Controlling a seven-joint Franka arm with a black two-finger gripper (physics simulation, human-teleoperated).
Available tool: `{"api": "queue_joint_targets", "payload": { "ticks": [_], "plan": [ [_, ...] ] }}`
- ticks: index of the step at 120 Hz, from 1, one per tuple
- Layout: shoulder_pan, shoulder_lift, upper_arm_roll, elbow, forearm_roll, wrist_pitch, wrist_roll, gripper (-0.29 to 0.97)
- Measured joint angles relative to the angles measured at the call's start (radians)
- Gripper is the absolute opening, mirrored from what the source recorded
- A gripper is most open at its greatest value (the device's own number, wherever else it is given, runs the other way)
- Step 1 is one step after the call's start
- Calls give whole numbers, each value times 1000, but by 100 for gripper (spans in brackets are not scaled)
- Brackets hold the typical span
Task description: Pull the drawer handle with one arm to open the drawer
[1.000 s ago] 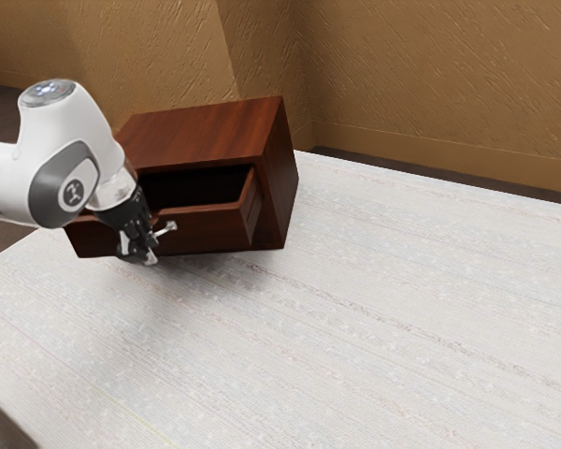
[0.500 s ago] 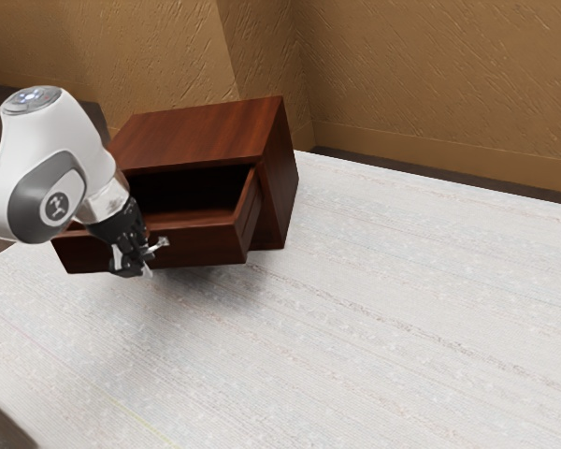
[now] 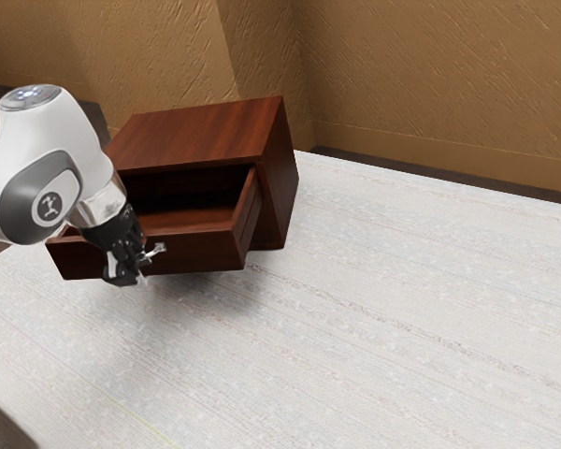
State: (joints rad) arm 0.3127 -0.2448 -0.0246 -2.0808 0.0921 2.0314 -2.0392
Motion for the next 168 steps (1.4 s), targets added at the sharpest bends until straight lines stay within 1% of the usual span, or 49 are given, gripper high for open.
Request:
{"api": "queue_joint_targets", "payload": {
  "ticks": [20,79,124,138,168],
  "plan": [
    [-2,0,1,-2,0,-13,-2,10],
    [-7,-4,-1,7,9,-20,-12,37],
    [-17,-7,2,18,25,-13,-31,54],
    [-19,-8,1,24,31,-7,-39,58],
    [-24,-4,-1,59,18,-34,-39,62]
  ]
}}
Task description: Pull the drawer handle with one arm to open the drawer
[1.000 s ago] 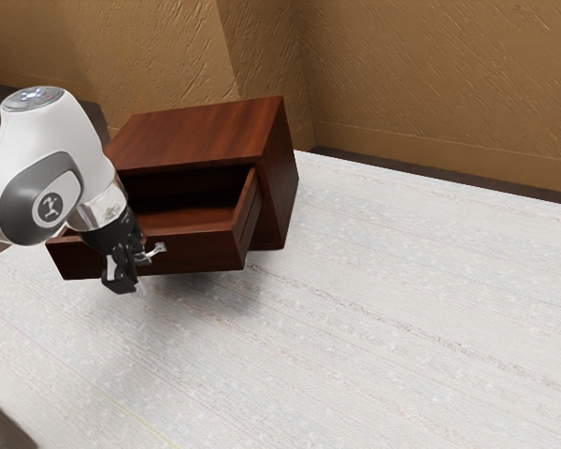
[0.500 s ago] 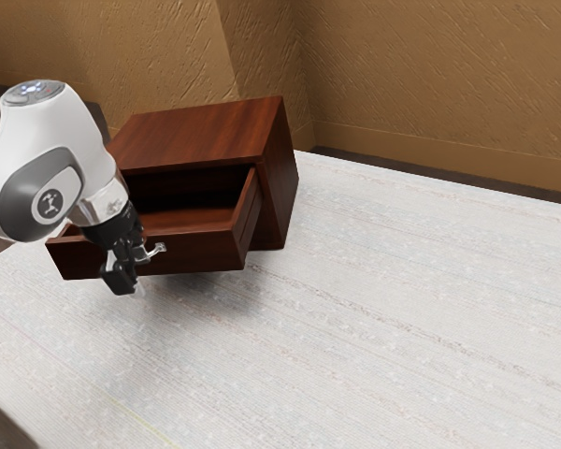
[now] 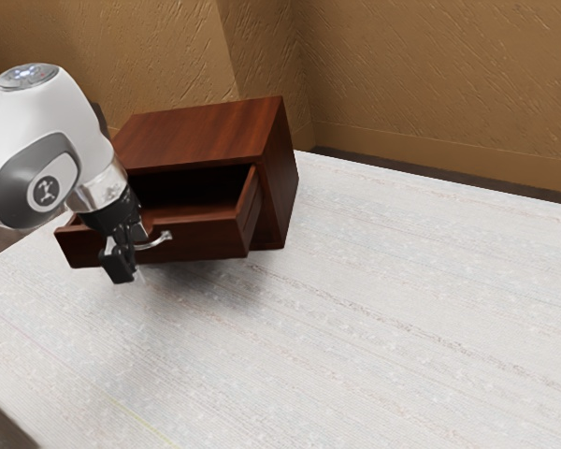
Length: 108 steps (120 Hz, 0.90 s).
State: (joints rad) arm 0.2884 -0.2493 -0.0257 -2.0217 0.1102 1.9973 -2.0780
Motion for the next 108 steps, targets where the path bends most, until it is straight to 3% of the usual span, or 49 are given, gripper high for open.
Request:
{"api": "queue_joint_targets", "payload": {
  "ticks": [30,56,64,77,96,101,108],
  "plan": [
    [-13,6,-17,51,-19,-38,1,64],
    [-42,13,-258,461,-33,-331,8,65],
    [-41,11,-285,549,-32,-417,52,65],
    [-34,11,-201,598,-33,-508,226,65],
    [-34,58,-96,604,-44,-566,635,65],
    [-61,68,-42,594,-59,-560,750,65],
    [-161,90,98,570,-75,-550,900,65]
  ]
}}
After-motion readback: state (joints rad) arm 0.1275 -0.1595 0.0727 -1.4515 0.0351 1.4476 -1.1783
